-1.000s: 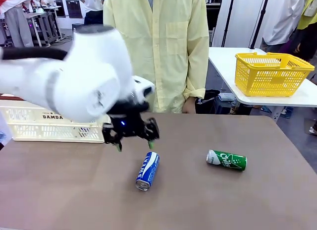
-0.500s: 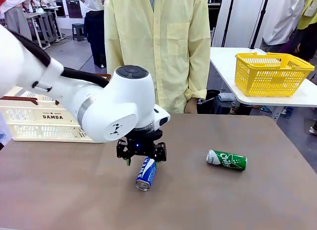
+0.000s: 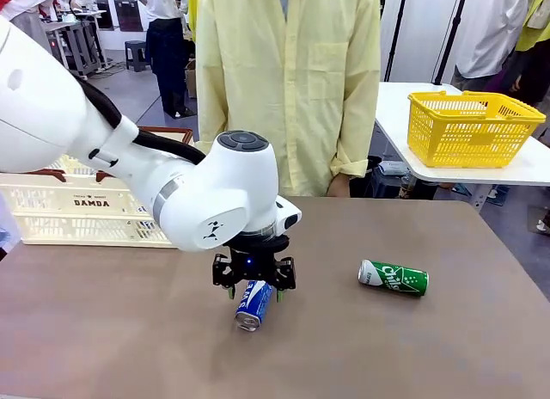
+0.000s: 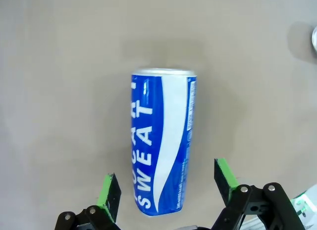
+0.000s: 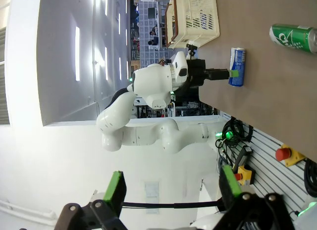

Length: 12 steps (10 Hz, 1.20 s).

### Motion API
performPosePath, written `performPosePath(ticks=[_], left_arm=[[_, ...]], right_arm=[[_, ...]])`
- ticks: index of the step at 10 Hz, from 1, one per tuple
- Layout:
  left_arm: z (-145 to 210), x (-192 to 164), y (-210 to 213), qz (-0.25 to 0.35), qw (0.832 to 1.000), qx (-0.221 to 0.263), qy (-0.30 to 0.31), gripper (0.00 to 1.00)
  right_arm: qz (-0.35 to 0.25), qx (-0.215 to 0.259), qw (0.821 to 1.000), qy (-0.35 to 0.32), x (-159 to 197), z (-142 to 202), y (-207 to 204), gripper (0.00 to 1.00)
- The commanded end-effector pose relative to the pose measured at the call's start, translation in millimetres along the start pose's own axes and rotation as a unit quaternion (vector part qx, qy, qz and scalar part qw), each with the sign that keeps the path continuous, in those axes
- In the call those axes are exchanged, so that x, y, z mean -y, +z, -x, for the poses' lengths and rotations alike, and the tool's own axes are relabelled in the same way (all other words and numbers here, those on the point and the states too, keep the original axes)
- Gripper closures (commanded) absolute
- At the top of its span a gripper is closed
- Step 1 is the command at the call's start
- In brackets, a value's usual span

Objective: Place the drinks into the Shopping basket.
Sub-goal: Pick up one drink and place it into the Shopping basket.

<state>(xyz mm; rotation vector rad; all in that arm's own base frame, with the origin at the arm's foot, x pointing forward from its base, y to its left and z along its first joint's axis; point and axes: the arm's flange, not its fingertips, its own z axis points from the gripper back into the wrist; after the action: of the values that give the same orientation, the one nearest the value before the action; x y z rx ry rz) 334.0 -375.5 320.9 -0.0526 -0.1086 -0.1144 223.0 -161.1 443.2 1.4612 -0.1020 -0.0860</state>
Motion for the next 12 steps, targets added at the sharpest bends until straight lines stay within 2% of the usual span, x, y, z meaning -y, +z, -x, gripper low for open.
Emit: performPosePath(ticks=[1, 3, 5, 10, 11, 12], left_arm=[[-7.6, 6.4, -4.6, 0.016, 0.998, 0.017, -0.060, 0.00], [-8.9, 4.5, -8.3, 0.021, 0.993, 0.013, -0.115, 0.00], [-9.0, 3.9, -9.5, 0.018, 0.991, 0.010, -0.135, 0.00], [-17.0, 3.1, -33.8, -0.007, 0.991, -0.001, -0.134, 0.00], [-18.5, 2.5, -37.8, -0.017, 0.991, 0.007, -0.129, 0.06], [-19.5, 1.2, -40.2, -0.028, 0.992, 0.015, -0.125, 0.61]], right_arm=[[-0.004, 0.001, 1.000, 0.000, -4.3, 0.4, -0.4, 0.00], [-0.004, 0.001, 1.000, 0.000, -4.3, 0.4, -0.4, 0.00], [-0.004, 0.001, 1.000, 0.000, -4.3, 0.4, -0.4, 0.00], [-0.004, 0.001, 1.000, 0.000, -4.3, 0.4, -0.4, 0.00], [-0.004, 0.001, 1.000, 0.000, -4.3, 0.4, -0.4, 0.00], [-0.004, 0.001, 1.000, 0.000, -4.3, 0.4, -0.4, 0.00]])
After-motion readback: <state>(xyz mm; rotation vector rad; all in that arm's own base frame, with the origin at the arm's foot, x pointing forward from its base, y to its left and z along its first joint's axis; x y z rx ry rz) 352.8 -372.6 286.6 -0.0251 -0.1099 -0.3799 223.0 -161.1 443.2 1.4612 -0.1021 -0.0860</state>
